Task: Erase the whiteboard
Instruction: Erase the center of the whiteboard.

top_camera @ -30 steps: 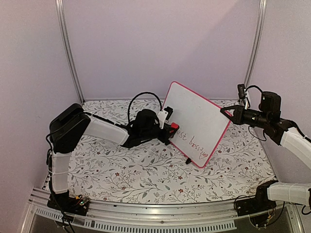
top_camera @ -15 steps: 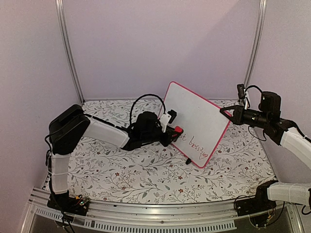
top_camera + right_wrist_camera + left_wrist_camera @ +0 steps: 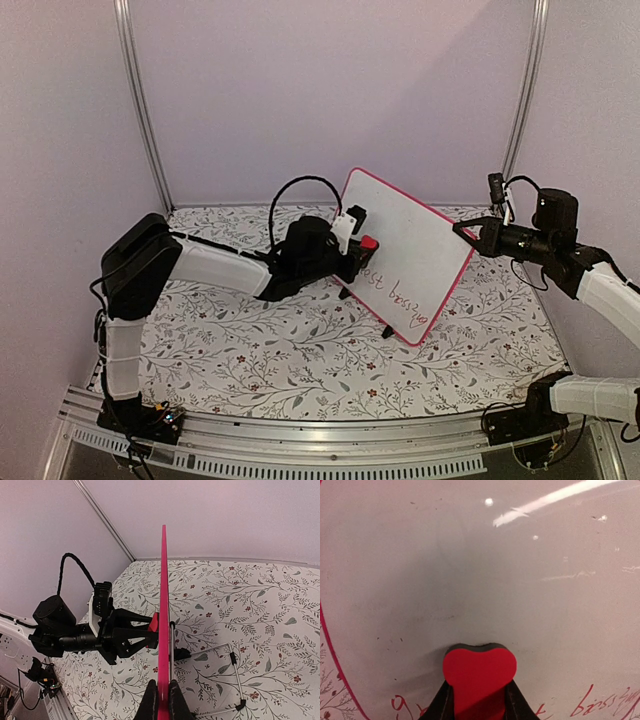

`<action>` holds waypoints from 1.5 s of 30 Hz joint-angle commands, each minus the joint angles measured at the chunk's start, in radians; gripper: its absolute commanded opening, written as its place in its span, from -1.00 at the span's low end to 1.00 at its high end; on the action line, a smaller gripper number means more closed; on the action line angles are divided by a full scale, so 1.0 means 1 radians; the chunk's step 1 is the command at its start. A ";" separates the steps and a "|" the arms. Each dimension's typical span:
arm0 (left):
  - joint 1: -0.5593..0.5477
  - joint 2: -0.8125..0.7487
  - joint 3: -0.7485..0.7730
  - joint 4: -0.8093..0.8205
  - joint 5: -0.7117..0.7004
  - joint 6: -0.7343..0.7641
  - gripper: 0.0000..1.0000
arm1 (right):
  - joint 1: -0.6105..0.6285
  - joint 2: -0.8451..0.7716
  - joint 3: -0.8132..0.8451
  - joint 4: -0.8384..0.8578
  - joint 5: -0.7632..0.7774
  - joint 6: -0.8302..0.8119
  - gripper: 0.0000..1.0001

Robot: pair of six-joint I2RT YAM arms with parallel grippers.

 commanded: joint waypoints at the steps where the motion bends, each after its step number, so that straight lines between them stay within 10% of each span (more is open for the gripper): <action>1: -0.003 -0.031 0.007 0.048 -0.071 0.032 -1.00 | 0.025 0.006 -0.033 -0.079 -0.101 -0.026 -1.00; 31: 0.182 -0.046 -0.146 0.038 0.222 0.042 -1.00 | 0.026 0.018 -0.033 -0.078 -0.105 -0.025 -1.00; 45: 0.178 0.038 -0.075 -0.107 0.138 0.036 -1.00 | 0.025 0.021 -0.031 -0.076 -0.108 -0.026 -1.00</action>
